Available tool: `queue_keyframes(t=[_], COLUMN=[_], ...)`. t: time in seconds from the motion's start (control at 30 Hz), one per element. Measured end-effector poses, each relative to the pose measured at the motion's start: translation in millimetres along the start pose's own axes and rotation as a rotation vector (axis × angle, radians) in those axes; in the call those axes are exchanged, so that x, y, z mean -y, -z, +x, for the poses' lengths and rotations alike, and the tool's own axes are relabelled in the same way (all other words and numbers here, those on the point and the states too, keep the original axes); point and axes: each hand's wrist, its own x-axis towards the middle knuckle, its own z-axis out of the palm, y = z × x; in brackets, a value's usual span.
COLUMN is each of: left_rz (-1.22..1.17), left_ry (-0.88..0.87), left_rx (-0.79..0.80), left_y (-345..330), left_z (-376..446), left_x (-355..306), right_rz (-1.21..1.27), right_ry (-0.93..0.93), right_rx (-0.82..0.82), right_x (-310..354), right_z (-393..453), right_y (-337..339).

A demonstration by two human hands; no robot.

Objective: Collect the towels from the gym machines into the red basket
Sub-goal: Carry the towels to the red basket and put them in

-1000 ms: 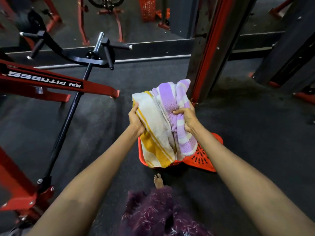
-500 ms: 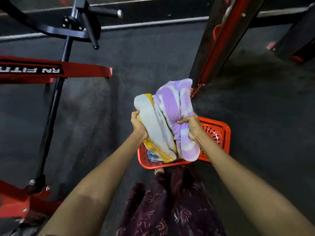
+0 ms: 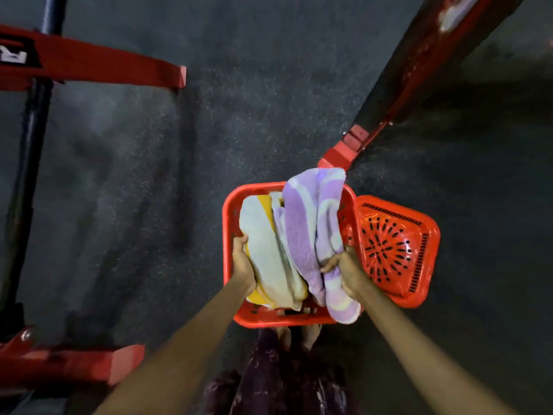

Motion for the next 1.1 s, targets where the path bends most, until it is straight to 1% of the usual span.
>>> queue_keyframes(t=[0.03, 0.1, 0.17, 0.2, 0.23, 0.27, 0.3, 0.33, 0.37, 0.4, 0.43, 0.47, 0.5, 0.53, 0.57, 0.67, 0.73, 0.87, 1.0, 1.1], left_rz=[0.007, 0.061, 0.195, 0.299, 0.420, 0.564, 0.711, 0.870, 1.021, 1.163, 1.297, 1.427, 1.537, 1.629, 1.694, 1.761, 1.793, 1.848, 1.794, 1.772], left_ry=[0.031, 0.064, 0.010, -0.044, -0.140, -0.271, -0.386, -0.462, -0.509, -0.514, -0.507, -0.485, -0.444, -0.401, -0.359, -0.264, -0.257, -0.258, -0.304, -0.301], left_rx=[0.018, 0.030, -0.037, -0.132, -0.216, -0.261, -0.261, -0.233, -0.189, -0.137, -0.077, -0.006, 0.055, 0.094, 0.115, 0.113, 0.096, 0.045, -0.043, -0.039], left_y=[1.9, 8.4, 12.9, 15.6, 19.2, 21.1, 20.7, 19.0, 18.3, 17.4, 15.4, 14.3, 13.1, 13.4, 13.5, 12.9, 13.1, 17.2, 14.8, 15.2], left_z=[2.6, 22.2, 52.3, 61.6, 68.0, 69.0, 67.7, 68.6, 71.1, 75.6, 78.8, 83.2, 92.9, 101.1, 113.7, 147.1, 168.7, 206.3, 237.3, 253.9], left_x=[2.5, 15.3, 31.7, 37.3, 43.3, 46.5, 48.3, 50.2, 53.0, 56.1, 58.3, 60.7, 64.6, 65.2, 67.7, 77.2, 88.4, 116.2, 138.7, 141.8], right_rz=[0.007, -0.033, -0.114, -0.223, -0.416, -0.629, -0.836, -1.047, -1.236, -1.388, -1.489, -1.536, -1.540, -1.533, -1.528, -1.497, -1.482, -1.510, -1.541, -1.519], right_ry=[0.001, 0.025, 0.141, 0.240, 0.293, 0.332, 0.440, 0.596, 0.717, 0.771, 0.741, 0.625, 0.463, 0.356, 0.286, 0.209, 0.212, 0.151, 0.201, 0.151], right_rx=[-0.004, -0.009, -0.065, -0.093, -0.139, -0.221, -0.317, -0.362, -0.336, -0.221, -0.070, 0.091, 0.232, 0.302, 0.327, 0.325, 0.312, 0.295, 0.275, 0.281], right_x=[4.7, -11.2, -32.1, -41.7, -52.1, -55.6, -59.3, -63.5, -56.2, -57.4, -56.3, -57.0, -61.2, -62.2, -65.0, -83.4, -101.1, -128.8, -145.8, -147.2], right_z=[-1.1, 18.0, 43.2, 53.1, 61.9, 63.6, 65.9, 71.6, 69.7, 75.0, 81.0, 86.6, 97.8, 106.8, 119.5, 159.0, 181.5, 213.2, 256.4, 277.4], right_y=[0.3, 0.8, -3.1, -3.2, -1.2, -0.5, -0.6, -0.7, -6.4, -10.1, -13.9, -16.8, -18.0, -18.3, -18.0, -16.1, -15.7, -13.9, -17.7, -22.5])
